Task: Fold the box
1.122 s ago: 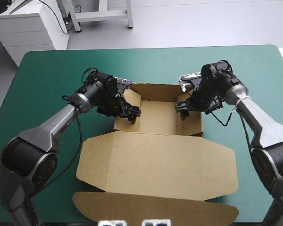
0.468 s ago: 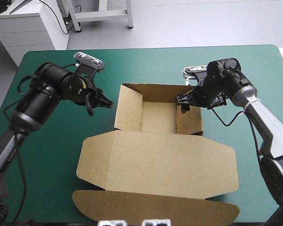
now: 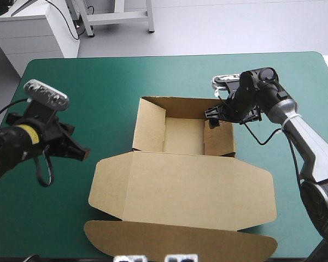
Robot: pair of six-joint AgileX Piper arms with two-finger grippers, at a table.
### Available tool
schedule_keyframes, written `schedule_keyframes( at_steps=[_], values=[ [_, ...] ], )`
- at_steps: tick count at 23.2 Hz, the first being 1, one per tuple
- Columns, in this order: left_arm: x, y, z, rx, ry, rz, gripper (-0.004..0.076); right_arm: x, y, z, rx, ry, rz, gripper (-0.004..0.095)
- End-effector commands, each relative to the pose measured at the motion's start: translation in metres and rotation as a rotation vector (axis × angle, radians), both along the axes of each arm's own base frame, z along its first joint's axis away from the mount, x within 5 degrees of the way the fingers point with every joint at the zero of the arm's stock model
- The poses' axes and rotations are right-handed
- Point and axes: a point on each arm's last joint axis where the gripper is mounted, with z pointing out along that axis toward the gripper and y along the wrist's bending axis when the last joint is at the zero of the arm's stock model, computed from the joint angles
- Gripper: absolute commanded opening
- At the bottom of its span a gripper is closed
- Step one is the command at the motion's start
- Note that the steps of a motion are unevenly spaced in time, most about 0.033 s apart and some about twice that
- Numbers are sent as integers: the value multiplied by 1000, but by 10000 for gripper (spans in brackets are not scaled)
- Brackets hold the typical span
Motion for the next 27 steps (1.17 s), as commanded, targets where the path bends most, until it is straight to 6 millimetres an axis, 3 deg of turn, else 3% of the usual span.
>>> schedule_keyframes(
  at_steps=[1, 6, 9, 12, 13, 14, 16, 22, 27],
  values=[
    [-43, 23, -11, -23, 10, 25, -7, 3, -1, 12, 6, -62, 4, 833],
    [-74, 40, -43, -58, 36, 71, -7, 12, 1, -5, -11, -27, 8, 814],
    [-89, 49, -72, -81, 83, 120, -7, 17, 3, -16, -20, -5, 14, 675],
    [-98, 54, -105, -93, 150, 178, -6, 23, 5, -25, -27, 6, 17, 341],
    [-98, 53, -110, -91, 166, 188, -6, 23, 5, -25, -28, -5, 22, 285],
    [-98, 53, -120, -84, 196, 200, -8, 25, 4, -24, -42, -31, 41, 146],
    [-97, 52, -127, -76, 212, 202, -8, 28, 1, -21, -89, -69, 69, -20],
    [-96, 53, -127, -71, 203, 205, -8, 38, -12, 3, -294, -190, 159, -18],
    [-95, 53, -126, -69, 196, 207, -8, 55, -63, 29, -388, -302, 50, -20]
  ],
)
